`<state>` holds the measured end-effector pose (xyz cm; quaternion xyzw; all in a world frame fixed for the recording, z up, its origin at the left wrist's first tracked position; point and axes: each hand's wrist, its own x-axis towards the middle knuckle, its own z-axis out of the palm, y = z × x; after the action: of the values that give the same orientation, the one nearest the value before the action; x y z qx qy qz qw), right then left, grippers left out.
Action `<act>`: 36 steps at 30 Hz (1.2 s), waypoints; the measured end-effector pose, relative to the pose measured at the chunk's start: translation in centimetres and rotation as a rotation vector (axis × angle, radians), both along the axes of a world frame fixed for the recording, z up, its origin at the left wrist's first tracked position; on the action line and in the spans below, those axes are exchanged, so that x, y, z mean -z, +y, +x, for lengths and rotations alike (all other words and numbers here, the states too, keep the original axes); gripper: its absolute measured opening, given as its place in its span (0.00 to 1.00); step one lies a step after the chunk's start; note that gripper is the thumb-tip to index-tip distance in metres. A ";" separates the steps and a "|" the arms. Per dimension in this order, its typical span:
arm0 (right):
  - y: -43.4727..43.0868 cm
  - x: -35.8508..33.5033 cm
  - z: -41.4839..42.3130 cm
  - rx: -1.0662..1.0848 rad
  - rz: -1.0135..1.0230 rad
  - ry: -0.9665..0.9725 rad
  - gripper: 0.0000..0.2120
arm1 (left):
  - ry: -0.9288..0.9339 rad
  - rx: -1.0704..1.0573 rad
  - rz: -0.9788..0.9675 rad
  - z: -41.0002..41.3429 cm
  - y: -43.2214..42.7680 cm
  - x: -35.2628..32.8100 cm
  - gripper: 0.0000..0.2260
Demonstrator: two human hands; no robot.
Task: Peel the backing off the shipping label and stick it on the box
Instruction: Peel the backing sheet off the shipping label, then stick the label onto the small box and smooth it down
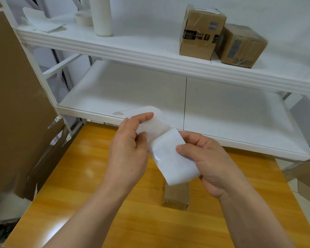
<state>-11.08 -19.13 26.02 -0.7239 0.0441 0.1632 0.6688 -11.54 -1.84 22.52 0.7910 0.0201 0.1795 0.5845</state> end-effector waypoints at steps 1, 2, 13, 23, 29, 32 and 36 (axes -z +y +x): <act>0.0 0.0 0.0 -0.001 0.003 0.002 0.14 | 0.000 0.002 0.004 0.1 0.0 0.1 0.21; 0.0 0.0 0.1 -0.001 0.005 0.004 0.14 | 0.001 0.004 0.005 0.1 0.0 0.1 0.21; -0.2 0.1 0.6 0.065 -0.009 0.022 0.13 | 0.113 0.005 -0.106 0.8 0.7 1.0 0.21; 0.0 1.8 2.4 0.177 0.000 0.087 0.12 | 0.307 0.030 -0.055 2.3 1.8 5.0 0.22; 0.6 3.4 3.9 0.206 -0.014 0.150 0.12 | 0.446 0.047 0.035 3.9 2.5 9.9 0.18; 0.7 4.4 4.3 0.225 -0.027 0.191 0.13 | 0.516 0.062 0.095 4.4 2.9 12.8 0.19; 0.9 6.2 4.9 0.252 -0.045 0.253 0.16 | 0.594 0.126 0.158 4.7 3.5 16.6 0.23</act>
<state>-6.22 -18.26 19.87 -0.7010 0.2219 0.1669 0.6568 -6.81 1.62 5.92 0.8516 0.1266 -0.0949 0.4997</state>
